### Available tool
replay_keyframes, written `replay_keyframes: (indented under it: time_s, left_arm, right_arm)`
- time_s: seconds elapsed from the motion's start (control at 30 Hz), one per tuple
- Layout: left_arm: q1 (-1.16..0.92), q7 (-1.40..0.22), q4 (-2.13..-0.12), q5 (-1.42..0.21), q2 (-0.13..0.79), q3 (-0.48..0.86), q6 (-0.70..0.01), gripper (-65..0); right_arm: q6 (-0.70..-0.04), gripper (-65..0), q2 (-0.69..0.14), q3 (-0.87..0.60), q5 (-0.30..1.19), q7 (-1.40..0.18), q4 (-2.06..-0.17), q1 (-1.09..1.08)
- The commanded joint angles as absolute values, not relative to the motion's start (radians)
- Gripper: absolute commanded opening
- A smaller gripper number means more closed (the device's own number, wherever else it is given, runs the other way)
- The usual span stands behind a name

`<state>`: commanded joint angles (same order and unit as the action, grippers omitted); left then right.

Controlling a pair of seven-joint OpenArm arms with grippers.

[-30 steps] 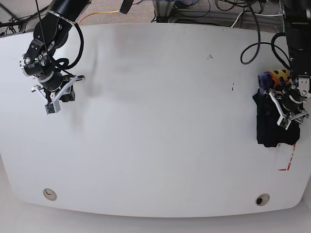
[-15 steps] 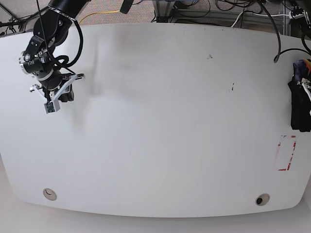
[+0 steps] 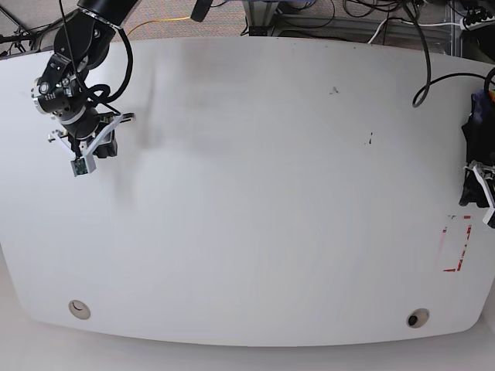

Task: Fold the T-shirt properly

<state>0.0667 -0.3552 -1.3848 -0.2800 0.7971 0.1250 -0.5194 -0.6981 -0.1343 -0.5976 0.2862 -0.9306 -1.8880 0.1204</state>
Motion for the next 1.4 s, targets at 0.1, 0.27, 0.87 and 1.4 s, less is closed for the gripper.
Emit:
replay_keyframes:
  time_s: [0.1, 0.27, 0.87, 1.4]
  left_arm:
    - [0.03, -0.315, -1.463, -0.211, 0.688, 0.142, -0.456, -17.4]
    - [-0.035, -0.166, -1.517, 0.004, 0.449, 0.142, -0.372, -17.4]
    - [-0.725, -0.033, -1.923, 0.163, 0.117, 0.122, -0.358, -17.4]
    - [-1.118, -0.033, -1.821, 0.027, 0.111, 0.128, -0.358, -17.4]
  right_arm:
    - [-0.698, -54.9, -0.134, -0.598, 0.286, -0.829, -1.882, 0.154]
    - [-0.698, -54.9, -0.133, -0.596, 0.208, -0.634, -1.836, 0.186]
    - [-0.698, -54.9, 0.008, -0.601, 0.131, -0.294, -1.89, 0.647]
    - [-0.698, -54.9, 0.028, -0.598, 0.302, -0.294, -1.773, 0.995]
